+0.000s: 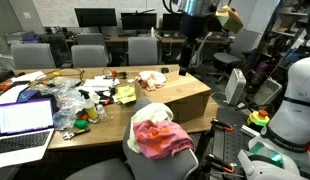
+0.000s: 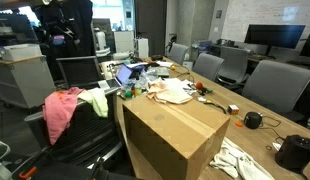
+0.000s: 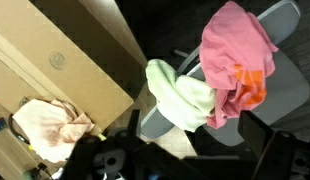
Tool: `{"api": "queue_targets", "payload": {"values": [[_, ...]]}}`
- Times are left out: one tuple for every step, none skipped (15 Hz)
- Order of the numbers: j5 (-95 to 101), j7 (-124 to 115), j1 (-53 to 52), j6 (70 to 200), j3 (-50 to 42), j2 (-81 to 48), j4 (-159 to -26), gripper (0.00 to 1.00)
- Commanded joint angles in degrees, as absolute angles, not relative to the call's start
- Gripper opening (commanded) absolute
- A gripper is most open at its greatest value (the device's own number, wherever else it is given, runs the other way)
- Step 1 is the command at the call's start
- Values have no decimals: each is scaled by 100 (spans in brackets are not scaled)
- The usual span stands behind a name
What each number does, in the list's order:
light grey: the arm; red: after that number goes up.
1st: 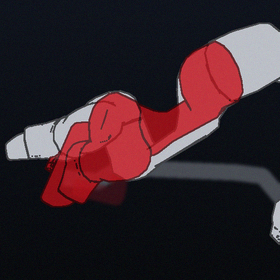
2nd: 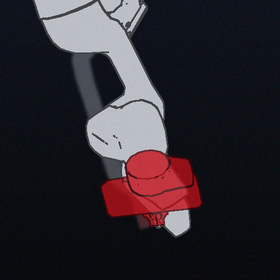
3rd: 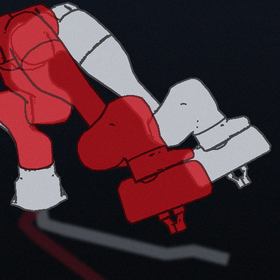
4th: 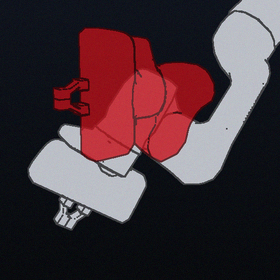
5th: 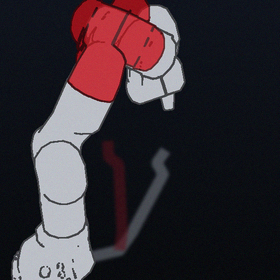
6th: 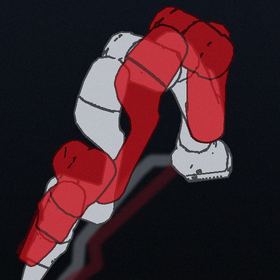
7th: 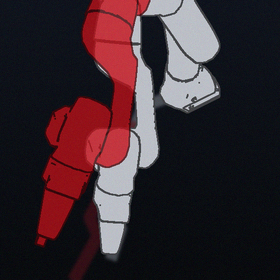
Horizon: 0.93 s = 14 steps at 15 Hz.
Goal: Move the green towel and pink shirt from the box to the backrest of the chair
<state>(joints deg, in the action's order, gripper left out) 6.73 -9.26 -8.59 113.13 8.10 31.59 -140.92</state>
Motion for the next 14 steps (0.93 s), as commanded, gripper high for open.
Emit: {"api": "queue_targets", "payload": {"values": [[615,-1054,-593,10999,753,3629,-14331,100],[541,-1036,-553,10942,693,3718,-14396,100],[410,-1016,-527,10865,605,3822,-14464,100],[316,-1045,-482,10768,551,3894,-14512,100],[157,-941,-479,10709,435,3995,-14601,100],[75,-931,-436,10676,376,4058,-14665,100],[27,-969,-381,10652,342,4121,-14751,100],[-5,-946,-353,10636,300,4221,-14863,100],[-1,-1011,-288,10670,301,4291,-14964,100],[-1,-1001,-260,10728,286,4396,-15098,100],[-19,-963,-244,10777,258,4487,-15220,100],[82,-949,-228,10684,343,4126,-14936,100],[74,-949,-207,10691,335,4197,-15029,100],[70,-949,-199,10692,333,4255,-15093,100]]}}
